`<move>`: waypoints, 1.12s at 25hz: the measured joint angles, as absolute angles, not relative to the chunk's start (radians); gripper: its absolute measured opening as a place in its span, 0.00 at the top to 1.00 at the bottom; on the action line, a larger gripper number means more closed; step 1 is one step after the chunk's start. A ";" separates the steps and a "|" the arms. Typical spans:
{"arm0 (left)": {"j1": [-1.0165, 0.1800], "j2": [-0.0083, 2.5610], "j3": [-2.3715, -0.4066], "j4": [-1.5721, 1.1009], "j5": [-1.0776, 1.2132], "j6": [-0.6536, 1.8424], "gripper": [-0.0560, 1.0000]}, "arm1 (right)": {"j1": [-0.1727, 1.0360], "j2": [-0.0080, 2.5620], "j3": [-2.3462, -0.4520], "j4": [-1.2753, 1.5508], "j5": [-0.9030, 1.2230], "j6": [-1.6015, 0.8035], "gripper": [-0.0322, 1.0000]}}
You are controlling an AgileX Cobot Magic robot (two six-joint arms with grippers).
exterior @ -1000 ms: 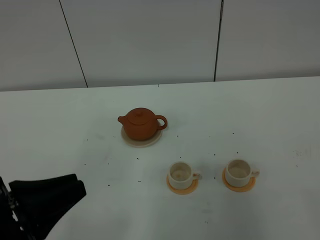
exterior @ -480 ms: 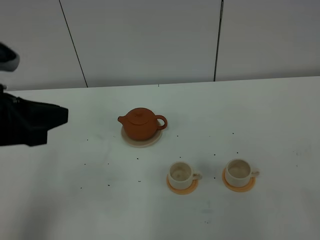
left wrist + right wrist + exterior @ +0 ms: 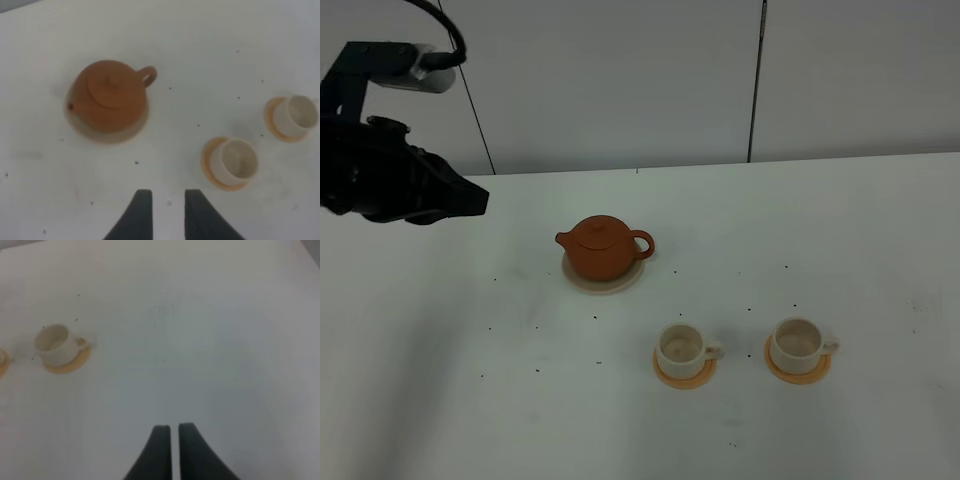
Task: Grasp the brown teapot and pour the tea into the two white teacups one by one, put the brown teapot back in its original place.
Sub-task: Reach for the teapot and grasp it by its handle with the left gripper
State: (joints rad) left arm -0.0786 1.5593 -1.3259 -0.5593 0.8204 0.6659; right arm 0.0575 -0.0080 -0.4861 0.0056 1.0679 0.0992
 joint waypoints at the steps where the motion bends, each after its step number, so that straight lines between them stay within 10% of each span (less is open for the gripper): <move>1: -0.089 1.592 -1.353 -0.548 0.820 0.664 0.73 | 0.058 -0.008 -0.486 0.006 1.068 0.099 0.94; 28: -0.412 2.214 -2.031 -0.129 0.802 -0.039 0.73 | 0.058 -0.008 -0.486 0.006 1.068 0.099 0.94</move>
State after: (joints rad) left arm -0.4123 2.2144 -2.0313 -0.1292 0.8021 -0.0391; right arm 0.0575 -0.0080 -0.4861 0.0056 1.0679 0.0992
